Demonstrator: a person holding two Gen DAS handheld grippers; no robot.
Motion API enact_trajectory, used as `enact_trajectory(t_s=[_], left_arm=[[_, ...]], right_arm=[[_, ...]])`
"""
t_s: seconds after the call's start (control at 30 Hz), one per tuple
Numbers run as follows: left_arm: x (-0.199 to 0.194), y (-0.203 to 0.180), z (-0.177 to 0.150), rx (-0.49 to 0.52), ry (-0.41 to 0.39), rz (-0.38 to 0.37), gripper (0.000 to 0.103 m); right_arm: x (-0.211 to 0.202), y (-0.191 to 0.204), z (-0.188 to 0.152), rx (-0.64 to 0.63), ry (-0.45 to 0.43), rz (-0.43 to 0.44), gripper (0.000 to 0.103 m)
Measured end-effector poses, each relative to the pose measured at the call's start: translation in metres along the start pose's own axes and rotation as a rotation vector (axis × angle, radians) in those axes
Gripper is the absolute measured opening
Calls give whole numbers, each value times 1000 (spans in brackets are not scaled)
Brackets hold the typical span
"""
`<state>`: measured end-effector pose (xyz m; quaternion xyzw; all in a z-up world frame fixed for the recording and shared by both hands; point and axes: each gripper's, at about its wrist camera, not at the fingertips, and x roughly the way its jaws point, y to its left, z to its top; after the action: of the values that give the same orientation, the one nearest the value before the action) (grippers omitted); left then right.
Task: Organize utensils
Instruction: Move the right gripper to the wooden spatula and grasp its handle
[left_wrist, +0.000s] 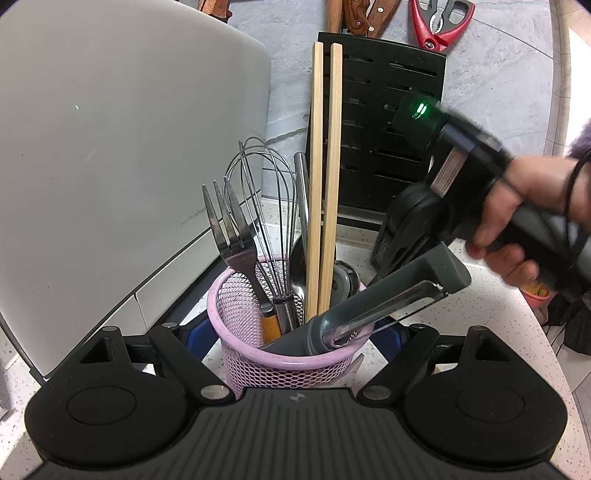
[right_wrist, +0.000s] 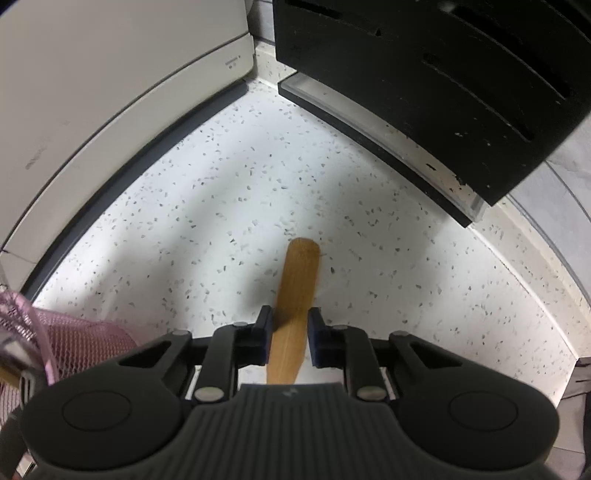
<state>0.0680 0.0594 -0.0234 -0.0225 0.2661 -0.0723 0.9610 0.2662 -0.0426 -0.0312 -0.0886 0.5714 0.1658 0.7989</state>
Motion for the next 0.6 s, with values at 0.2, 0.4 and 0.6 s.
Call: enact_trajectory(t_s=[0.2, 0.4, 0.6], left_arm=[[1, -1, 0, -2, 1, 3, 98], [1, 1, 1, 3, 5, -6, 98], [2, 3, 1, 7, 7, -10, 98]], right_arm=[[-15, -4, -7, 4, -7, 22, 0], [-2, -11, 1, 39, 11, -45, 37], [12, -14, 10, 64, 50, -72, 32]])
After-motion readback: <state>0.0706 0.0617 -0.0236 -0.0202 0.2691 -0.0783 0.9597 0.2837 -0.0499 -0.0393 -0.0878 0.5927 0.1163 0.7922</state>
